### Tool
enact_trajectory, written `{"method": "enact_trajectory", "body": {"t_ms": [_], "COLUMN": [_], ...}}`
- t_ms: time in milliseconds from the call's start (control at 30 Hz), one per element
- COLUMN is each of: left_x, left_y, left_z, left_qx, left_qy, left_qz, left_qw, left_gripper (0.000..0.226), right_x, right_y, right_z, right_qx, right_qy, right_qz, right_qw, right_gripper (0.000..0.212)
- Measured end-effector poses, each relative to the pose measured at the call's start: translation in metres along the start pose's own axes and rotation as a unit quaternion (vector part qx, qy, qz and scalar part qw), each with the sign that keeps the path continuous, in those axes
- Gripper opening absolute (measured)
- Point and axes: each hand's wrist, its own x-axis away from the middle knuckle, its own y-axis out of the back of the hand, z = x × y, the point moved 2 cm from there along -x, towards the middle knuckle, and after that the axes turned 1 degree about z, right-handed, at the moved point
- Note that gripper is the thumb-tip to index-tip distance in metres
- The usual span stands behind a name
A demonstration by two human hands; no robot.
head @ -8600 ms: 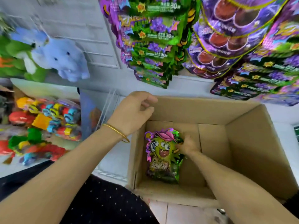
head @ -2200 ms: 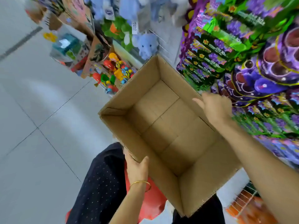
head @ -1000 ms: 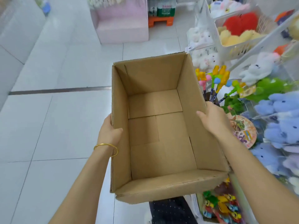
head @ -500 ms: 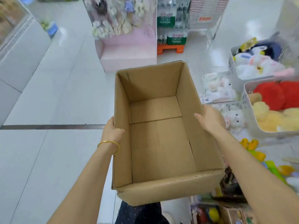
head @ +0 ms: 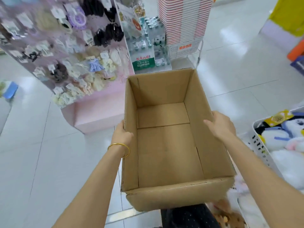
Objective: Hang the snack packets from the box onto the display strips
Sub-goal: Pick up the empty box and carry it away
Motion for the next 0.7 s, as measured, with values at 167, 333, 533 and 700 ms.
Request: {"method": "enact_trajectory", "body": {"t_ms": [167,333,533,700], "left_x": [-0.205,-0.387,-0.615,-0.765], "left_y": [-0.047,-0.102,-0.201,-0.281], "left_z": [-0.090,-0.156,-0.172,-0.122], "left_qx": [-0.040,-0.121,-0.332,-0.439], "left_qy": [-0.031,-0.083,-0.139,-0.153], "left_qz": [0.002,0.076,0.170,0.197], "left_qw": [0.999,0.986,0.917,0.863], "left_gripper": [0.054,0.058,0.055,0.055], "right_x": [-0.203,-0.348,-0.478,-0.558], "right_y": [-0.016,-0.052,-0.166,-0.301], "right_z": [0.045,0.062,0.047,0.039], "right_qx": [-0.034,-0.084,-0.171,-0.247], "right_qy": [-0.038,-0.129,-0.300,-0.430], "right_qz": [0.002,-0.021,-0.038,-0.055], "right_qw": [0.999,0.988,0.938,0.867], "right_gripper": [0.024,0.028,0.023,0.025]}}
